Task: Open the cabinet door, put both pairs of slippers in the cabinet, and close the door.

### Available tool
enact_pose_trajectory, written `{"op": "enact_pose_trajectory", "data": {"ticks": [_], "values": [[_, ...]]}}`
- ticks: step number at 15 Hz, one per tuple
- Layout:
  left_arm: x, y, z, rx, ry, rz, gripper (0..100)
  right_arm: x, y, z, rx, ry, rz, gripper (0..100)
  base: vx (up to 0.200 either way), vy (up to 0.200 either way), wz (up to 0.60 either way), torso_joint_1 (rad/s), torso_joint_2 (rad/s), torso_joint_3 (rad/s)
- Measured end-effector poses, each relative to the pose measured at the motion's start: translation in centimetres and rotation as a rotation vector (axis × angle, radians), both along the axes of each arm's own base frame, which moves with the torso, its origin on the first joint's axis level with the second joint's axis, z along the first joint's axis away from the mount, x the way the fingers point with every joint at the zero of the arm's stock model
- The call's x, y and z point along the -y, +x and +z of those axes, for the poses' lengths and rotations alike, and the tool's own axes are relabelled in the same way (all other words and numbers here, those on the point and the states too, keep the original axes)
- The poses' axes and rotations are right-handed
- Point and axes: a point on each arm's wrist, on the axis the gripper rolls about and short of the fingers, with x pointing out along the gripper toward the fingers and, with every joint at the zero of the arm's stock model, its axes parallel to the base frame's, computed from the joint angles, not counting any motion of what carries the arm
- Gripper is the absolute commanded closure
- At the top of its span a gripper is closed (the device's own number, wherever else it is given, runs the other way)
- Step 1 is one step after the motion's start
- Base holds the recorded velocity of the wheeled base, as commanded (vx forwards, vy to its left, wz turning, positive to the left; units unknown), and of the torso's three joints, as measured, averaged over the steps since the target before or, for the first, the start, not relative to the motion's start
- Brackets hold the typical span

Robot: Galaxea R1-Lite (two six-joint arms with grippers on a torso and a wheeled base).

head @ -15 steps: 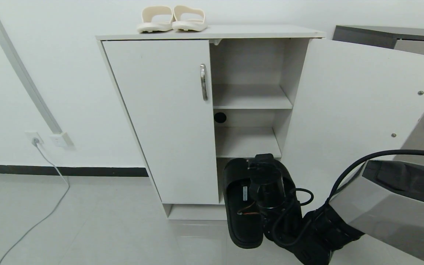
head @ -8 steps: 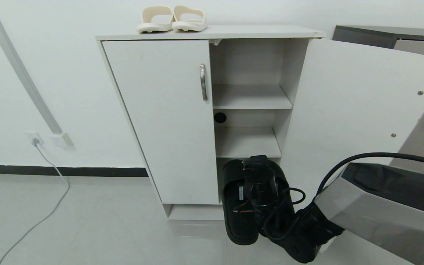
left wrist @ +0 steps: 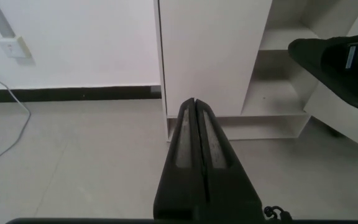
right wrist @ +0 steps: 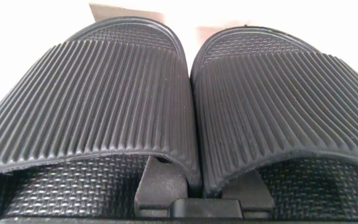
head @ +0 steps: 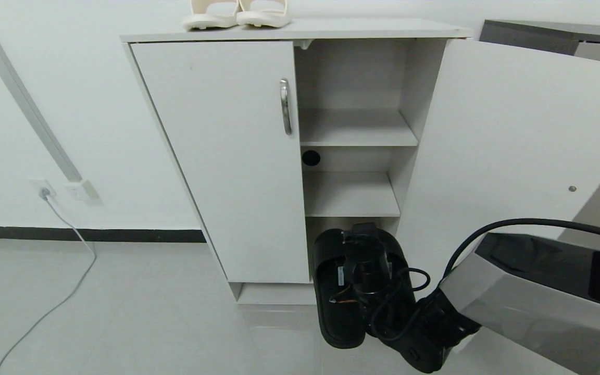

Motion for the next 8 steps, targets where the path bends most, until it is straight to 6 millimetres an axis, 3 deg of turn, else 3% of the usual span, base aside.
{"op": "enact_pose_trajectory", "data": {"ticks": [8], "values": [[0.00, 0.00, 0.00, 0.000, -0.002, 0.002, 100, -0.02, 0.03, 0.33, 0.037, -0.003, -0.004, 100, 0.000, 0.000, 0.00, 0.004, 0.00, -0.200]]}}
